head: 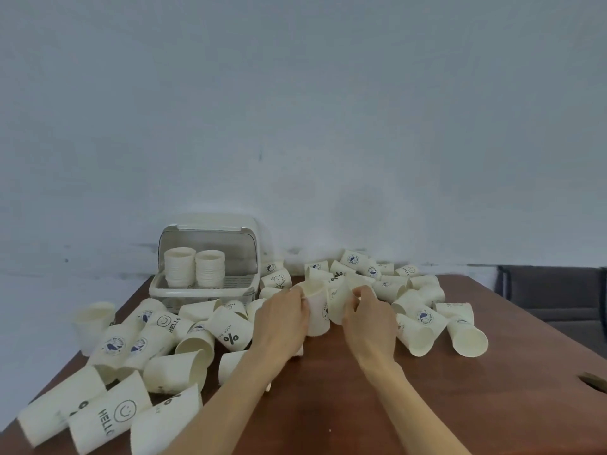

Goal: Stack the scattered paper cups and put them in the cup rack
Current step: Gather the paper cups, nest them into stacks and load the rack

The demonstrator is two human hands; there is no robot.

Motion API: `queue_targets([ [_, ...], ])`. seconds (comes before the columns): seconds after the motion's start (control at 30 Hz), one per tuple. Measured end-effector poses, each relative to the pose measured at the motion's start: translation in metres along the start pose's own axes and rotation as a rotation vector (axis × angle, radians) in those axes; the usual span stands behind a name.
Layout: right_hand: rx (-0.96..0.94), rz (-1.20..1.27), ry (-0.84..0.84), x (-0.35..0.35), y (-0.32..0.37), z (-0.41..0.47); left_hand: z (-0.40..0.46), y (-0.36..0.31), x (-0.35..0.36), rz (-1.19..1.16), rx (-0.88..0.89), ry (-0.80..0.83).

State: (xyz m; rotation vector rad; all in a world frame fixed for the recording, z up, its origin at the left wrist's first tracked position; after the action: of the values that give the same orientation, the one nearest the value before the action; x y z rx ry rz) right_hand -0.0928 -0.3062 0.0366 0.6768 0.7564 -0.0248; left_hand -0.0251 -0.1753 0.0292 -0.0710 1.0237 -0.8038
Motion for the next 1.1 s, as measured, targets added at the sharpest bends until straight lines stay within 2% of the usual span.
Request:
queue_targets([
  [0.4, -0.176, 0.004, 0.055, 0.009, 0.051, 0.008, 0.004, 0.036, -0.048, 0.053, -0.061, -0.092],
  [0.67, -0.241, 0.034, 0.093, 0.025, 0.058, -0.003, -0.01, 0.07, -0.068, 0.033, -0.121, -0.136],
  [1.1, -0.411, 0.065, 0.094, 0.082, 0.128, 0.023, 0.009, 0.139, -0.106, 0.075, -0.228, -0.231],
])
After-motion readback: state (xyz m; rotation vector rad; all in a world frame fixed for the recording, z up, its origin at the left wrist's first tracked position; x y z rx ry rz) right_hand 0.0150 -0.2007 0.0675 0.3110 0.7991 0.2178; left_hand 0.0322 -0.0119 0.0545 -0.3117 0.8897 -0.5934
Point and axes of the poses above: each hand's wrist, its own z-axis towards the middle knuckle, its own x-axis out of the palm, y = z × x, the point moved 2 cm from there along z, towards the middle knuckle, and after that the axes turned 1 degree about z, right-handed, at the moved point
